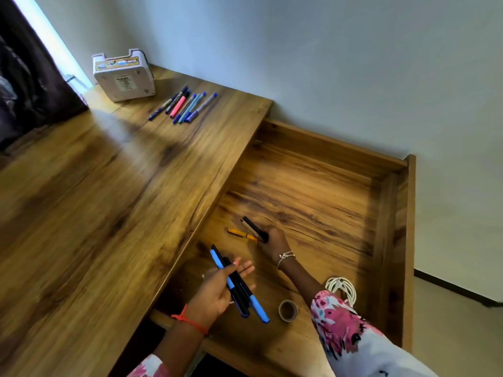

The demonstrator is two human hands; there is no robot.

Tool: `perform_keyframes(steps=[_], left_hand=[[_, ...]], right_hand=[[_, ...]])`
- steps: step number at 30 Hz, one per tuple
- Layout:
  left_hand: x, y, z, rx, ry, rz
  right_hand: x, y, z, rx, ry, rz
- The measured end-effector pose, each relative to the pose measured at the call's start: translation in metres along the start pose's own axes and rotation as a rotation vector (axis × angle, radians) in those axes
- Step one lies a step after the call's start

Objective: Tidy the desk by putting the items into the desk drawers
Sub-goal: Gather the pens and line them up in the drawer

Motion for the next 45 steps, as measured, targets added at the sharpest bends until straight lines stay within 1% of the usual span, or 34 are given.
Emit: perform_keyframes(steps=[3, 9, 14, 23, 25, 28, 32, 34, 37, 40, 42, 45], left_hand=[[0.001, 0.002, 0.004, 0.022, 0.015, -0.008], [0.005, 0.009, 0.006, 0.051, 0.012, -0.032], [0.007, 0.011, 0.006, 0.062, 0.01, -0.034], [0.002, 0.015, 0.01, 0.07, 0.005, -0.039], [0.0, 0.016, 0.012, 0.07, 0.005, -0.04], [-0.003, 0.018, 0.014, 0.075, 0.008, -0.036], [-0.005, 0.022, 0.017, 0.089, 0.006, -0.033], [-0.005, 0.024, 0.019, 0.099, 0.006, -0.037], [-0.005, 0.027, 0.02, 0.108, 0.007, -0.044], [-0.005, 0.029, 0.02, 0.116, 0.001, -0.044], [-0.006, 0.029, 0.02, 0.117, -0.002, -0.038], [-0.007, 0.03, 0.02, 0.113, -0.005, -0.033]], right_hand=[[-0.012, -0.01, -0.01, 0.03, -0.002, 0.037], [-0.018, -0.007, -0.021, 0.117, 0.004, 0.035], [-0.016, -0.001, -0.023, 0.114, 0.064, 0.05], [-0.021, -0.007, -0.013, 0.031, 0.053, 0.137], [-0.026, -0.011, -0.011, 0.039, 0.027, 0.156], [-0.032, -0.018, -0.014, 0.076, -0.075, 0.207], [-0.044, -0.026, -0.016, 0.121, -0.193, 0.231], [-0.05, -0.028, -0.016, 0.185, -0.239, 0.248], [-0.056, -0.026, -0.014, 0.265, -0.236, 0.241], [-0.057, -0.022, -0.014, 0.253, -0.244, 0.249], [-0.057, -0.021, -0.013, 0.214, -0.244, 0.245], [-0.06, -0.018, -0.007, 0.085, -0.198, 0.183]])
Point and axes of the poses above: each hand's wrist, its own x-axis away from the middle knuckle, its own z-axis out of the back of the hand, y = z × x, the point moved 5 cm from there along -x, towards the middle knuckle, and after that the axes turned 6 degrees about y, right-handed, at the moved point
